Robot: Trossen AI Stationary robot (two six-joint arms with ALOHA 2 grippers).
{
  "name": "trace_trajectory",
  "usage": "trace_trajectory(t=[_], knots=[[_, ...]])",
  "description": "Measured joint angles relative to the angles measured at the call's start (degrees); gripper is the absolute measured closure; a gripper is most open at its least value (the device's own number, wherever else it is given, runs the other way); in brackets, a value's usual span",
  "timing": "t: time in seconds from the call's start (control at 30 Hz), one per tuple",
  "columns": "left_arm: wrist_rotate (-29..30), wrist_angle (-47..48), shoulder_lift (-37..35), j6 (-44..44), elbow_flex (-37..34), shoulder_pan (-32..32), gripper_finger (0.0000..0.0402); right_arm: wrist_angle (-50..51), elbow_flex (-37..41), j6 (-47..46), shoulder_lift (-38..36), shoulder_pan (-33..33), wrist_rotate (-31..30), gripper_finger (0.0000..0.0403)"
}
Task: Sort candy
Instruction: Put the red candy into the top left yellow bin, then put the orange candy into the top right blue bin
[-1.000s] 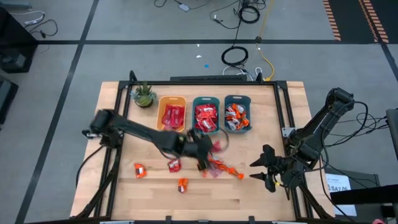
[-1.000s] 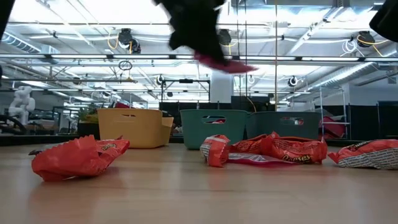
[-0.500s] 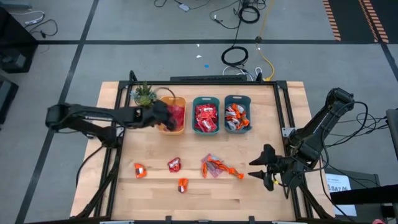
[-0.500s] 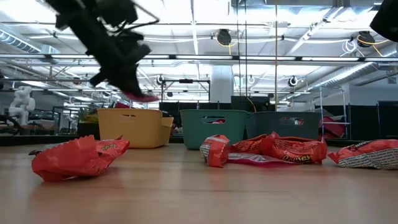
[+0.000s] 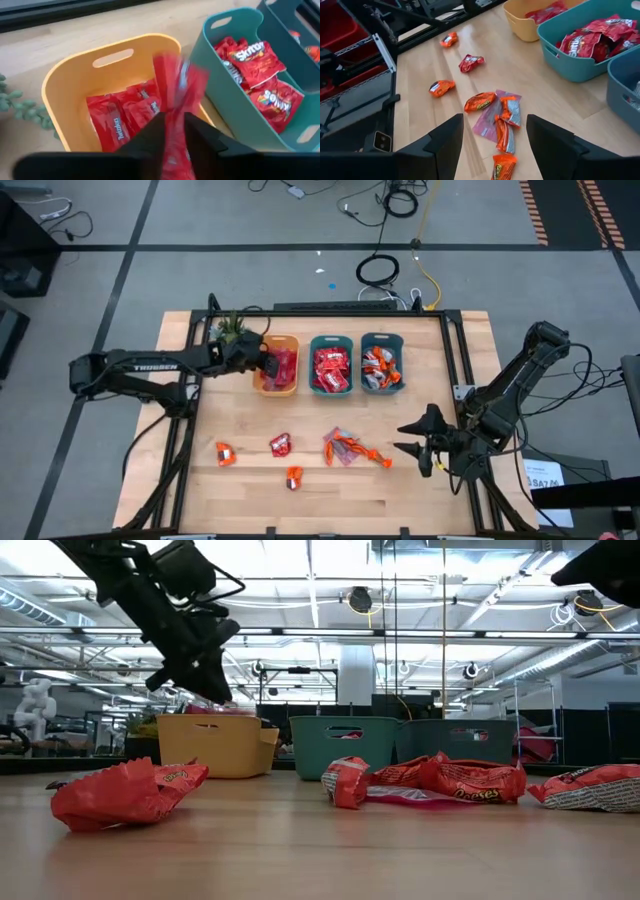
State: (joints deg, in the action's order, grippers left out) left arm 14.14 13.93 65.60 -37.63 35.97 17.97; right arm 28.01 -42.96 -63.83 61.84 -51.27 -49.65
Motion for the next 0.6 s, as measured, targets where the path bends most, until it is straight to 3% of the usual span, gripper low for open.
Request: trace_trajectory(t=[0.3, 0.47, 0.6], knots=[[-1.2, -0.2, 0.0, 0.9, 0.0, 1.3, 0.0188, -0.1, 0.0, 0.0, 0.0, 0.7, 0.1, 0.0193], [-8.0, 1.2, 0.0, 0.5, 1.2, 0.9, 0.0168, -0.2, 0.0, 0.0, 0.0, 0.7, 0.1, 0.0193], [-7.1, 5.1, 0.0, 0.4, 3.5, -1.4, 0.0167, -0.2, 0.0, 0.0, 0.0, 0.7, 0.1, 0.0193]])
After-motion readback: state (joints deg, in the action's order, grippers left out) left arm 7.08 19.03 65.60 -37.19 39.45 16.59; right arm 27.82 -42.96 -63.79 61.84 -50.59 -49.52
